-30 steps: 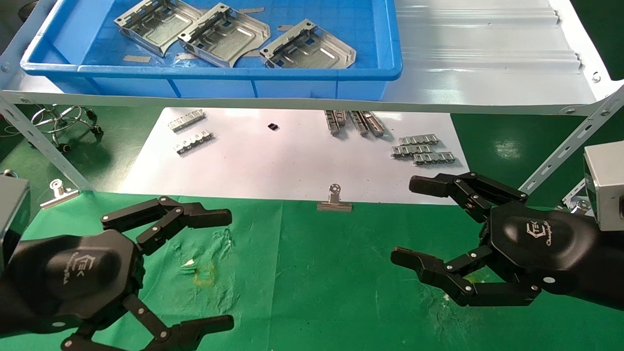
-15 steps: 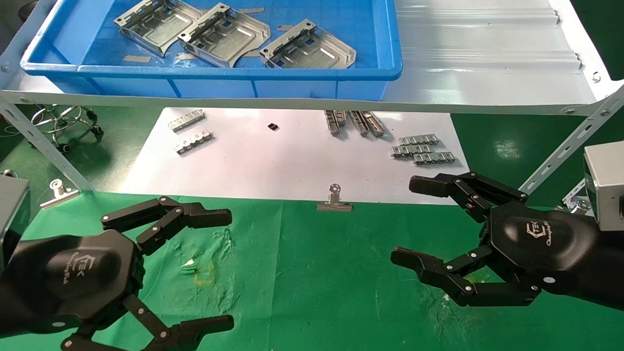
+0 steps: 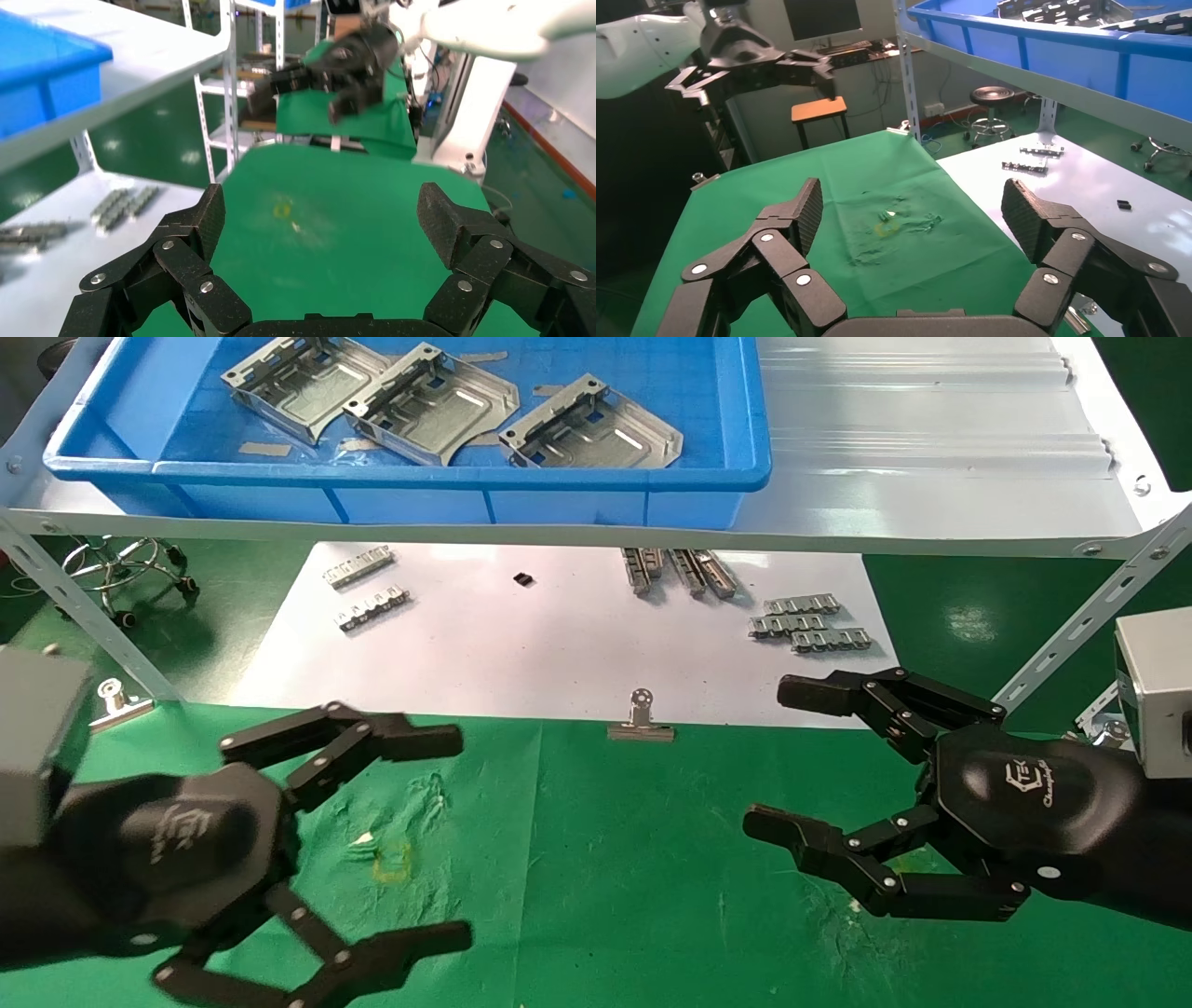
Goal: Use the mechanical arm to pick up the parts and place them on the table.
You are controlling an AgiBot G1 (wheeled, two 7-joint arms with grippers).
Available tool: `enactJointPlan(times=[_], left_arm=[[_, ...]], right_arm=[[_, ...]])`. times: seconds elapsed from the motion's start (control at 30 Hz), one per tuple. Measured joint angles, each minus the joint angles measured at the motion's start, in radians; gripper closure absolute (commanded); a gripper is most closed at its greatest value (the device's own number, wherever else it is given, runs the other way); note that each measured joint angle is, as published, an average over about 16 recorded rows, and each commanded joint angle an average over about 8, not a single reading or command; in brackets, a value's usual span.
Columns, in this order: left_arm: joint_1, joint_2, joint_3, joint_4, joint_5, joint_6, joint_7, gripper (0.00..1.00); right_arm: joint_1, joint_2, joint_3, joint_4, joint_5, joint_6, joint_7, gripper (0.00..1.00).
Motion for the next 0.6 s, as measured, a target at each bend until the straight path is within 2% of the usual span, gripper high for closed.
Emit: enactJointPlan(times=[0.37, 0.6], left_arm=[[-0.116, 0.107, 0.035, -0.012, 0.087, -0.174, -0.080, 0.00], [-0.228, 0.178, 0.072, 0.057, 0.188, -0.286, -0.119, 0.00]], right_arm=[[0.000, 0.000, 0.000, 0.000, 0.000, 0.000, 0.000, 1.00], [0.000, 0.000, 0.000, 0.000, 0.000, 0.000, 0.000, 1.00]])
